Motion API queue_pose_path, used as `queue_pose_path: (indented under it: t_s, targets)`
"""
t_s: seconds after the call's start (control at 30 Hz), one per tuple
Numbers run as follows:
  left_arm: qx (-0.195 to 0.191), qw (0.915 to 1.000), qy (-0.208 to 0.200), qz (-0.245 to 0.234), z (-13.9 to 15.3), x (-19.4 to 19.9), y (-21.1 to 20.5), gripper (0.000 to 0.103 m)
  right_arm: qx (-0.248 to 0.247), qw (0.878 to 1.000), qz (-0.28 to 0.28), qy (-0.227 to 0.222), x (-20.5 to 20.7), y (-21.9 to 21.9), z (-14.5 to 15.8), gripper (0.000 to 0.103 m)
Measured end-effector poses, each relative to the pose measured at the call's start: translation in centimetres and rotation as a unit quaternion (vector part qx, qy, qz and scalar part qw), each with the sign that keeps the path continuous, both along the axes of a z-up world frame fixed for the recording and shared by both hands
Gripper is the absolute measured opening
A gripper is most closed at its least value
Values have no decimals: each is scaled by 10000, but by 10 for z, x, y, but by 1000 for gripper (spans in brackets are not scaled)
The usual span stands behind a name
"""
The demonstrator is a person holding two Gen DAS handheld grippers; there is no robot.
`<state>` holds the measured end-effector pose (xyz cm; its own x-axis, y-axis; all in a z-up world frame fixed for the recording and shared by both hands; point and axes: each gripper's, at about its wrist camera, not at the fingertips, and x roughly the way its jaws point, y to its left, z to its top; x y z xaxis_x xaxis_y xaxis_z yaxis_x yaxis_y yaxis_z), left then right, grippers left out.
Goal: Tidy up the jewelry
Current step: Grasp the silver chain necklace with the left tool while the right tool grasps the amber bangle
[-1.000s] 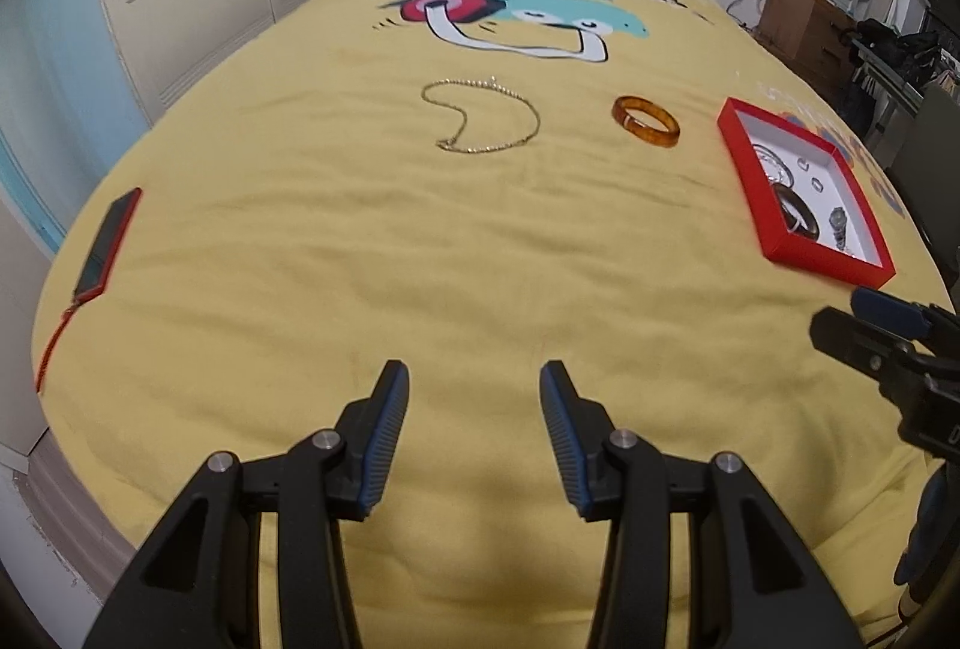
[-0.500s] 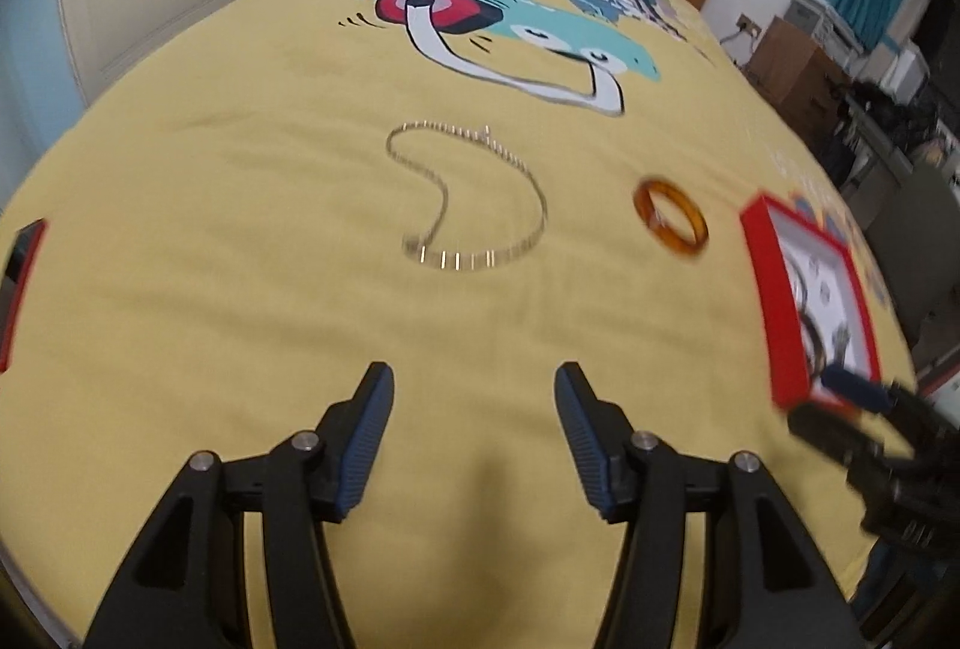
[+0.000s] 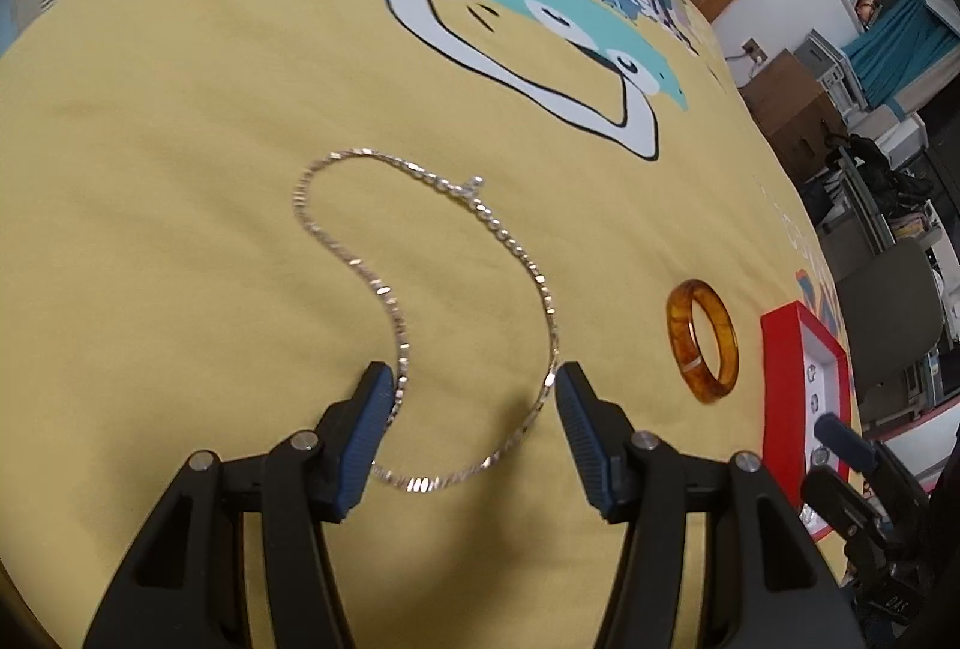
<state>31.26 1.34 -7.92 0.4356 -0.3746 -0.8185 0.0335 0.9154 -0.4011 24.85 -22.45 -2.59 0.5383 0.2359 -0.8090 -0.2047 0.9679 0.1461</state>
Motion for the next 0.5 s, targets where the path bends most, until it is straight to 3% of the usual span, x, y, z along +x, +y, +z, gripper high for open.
queue_pose_path:
  t_s: [0.23,0.37,0.43,0.47,0.5]
  targets:
    - [23,9990,-44,-438,-5,8,-30,54,4,9999,109,52,20,2,-8,75]
    - [568,9962,-129,-643,-10,7,-48,53,-56,9998,172,70,28,7,-13,75]
    - [853,9944,-209,-589,-11,6,-50,35,-80,9998,178,76,31,7,-15,75]
    - [1015,9932,-250,-504,-11,6,-48,16,-88,9998,174,80,32,6,-15,75]
    - [1043,9933,-251,-434,-12,6,-42,4,-100,9998,168,86,33,6,-16,75]
